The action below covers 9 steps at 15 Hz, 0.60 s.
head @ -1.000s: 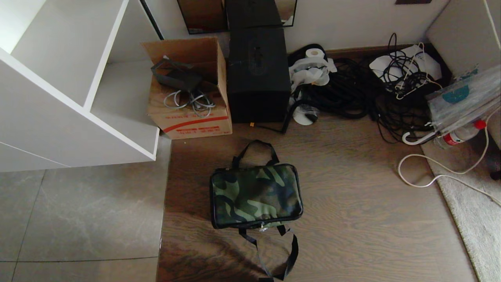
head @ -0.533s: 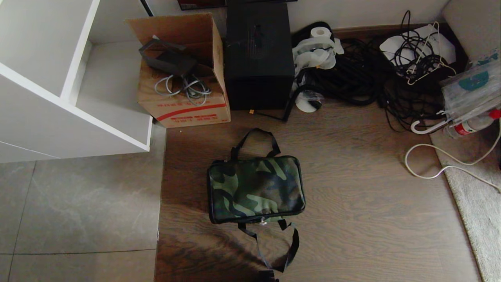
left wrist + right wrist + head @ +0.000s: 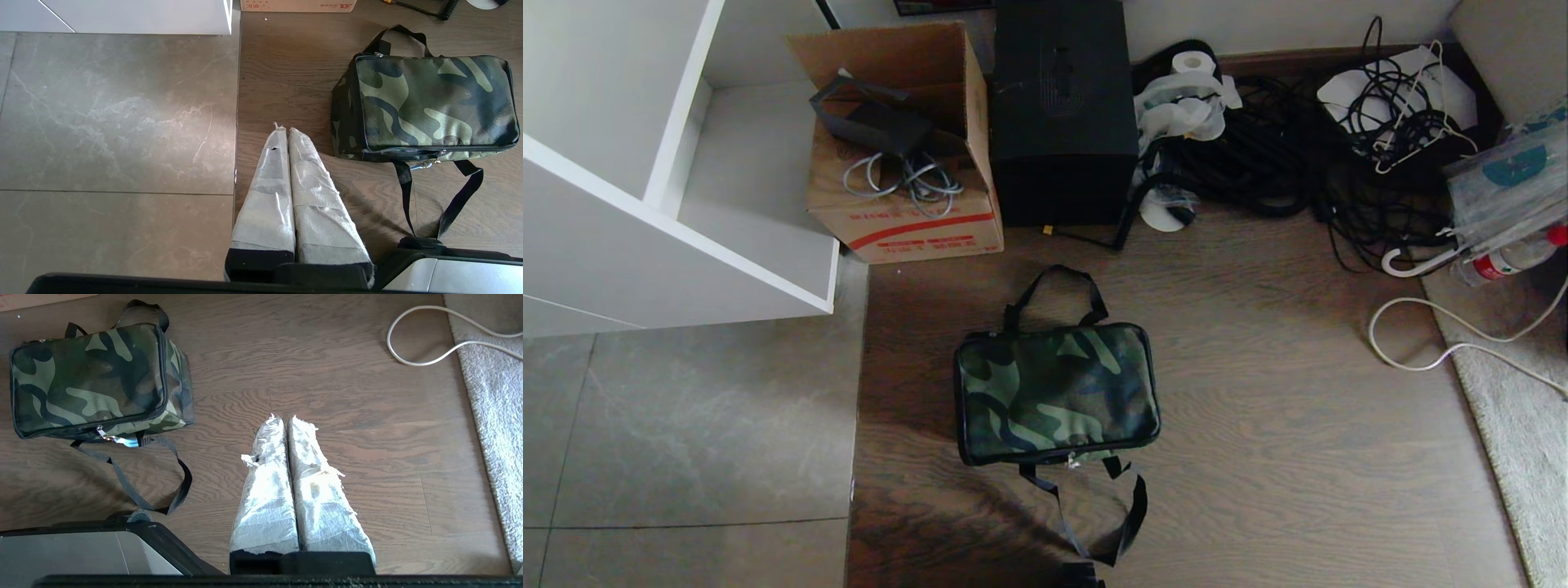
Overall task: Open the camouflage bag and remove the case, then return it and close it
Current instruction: Open the top of the storage box
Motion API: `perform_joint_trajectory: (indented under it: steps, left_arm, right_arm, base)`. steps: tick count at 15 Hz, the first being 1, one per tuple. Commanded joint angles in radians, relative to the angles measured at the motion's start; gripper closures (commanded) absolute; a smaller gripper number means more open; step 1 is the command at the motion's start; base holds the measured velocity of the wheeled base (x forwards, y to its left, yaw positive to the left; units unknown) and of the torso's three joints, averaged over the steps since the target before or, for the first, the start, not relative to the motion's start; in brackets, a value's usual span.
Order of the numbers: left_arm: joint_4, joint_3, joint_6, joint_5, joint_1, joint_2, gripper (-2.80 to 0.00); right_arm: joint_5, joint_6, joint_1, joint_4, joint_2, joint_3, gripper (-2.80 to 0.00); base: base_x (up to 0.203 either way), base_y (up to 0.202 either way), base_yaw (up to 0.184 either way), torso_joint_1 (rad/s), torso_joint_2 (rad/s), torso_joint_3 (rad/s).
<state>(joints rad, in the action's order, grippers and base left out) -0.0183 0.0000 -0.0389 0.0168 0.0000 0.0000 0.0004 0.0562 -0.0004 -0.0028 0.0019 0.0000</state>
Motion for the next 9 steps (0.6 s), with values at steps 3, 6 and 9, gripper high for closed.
perform_joint_trajectory:
  steps: [3,6,9]
  left_arm:
    - [-0.002,0.009,0.001,0.0,0.0,0.0,0.0]
    - [0.0,0.009,0.001,0.001,0.0,0.0,0.0]
    - [-0.001,0.009,-0.001,0.001,0.0,0.0,0.0]
  right_arm:
    - [0.0,0.001,0.0,0.0,0.0,0.0,0.0]
    - [0.001,0.001,0.0,0.0,0.0,0.0,0.0]
    - [0.0,0.001,0.0,0.0,0.0,0.0,0.0]
  base:
    - [-0.057,0.0,0.001,0.002,0.0,-0.001]
    - [-0.034,0.0,0.0,0.001,0.0,0.001]
    - [0.0,0.0,0.0,0.0,0.0,0.0]
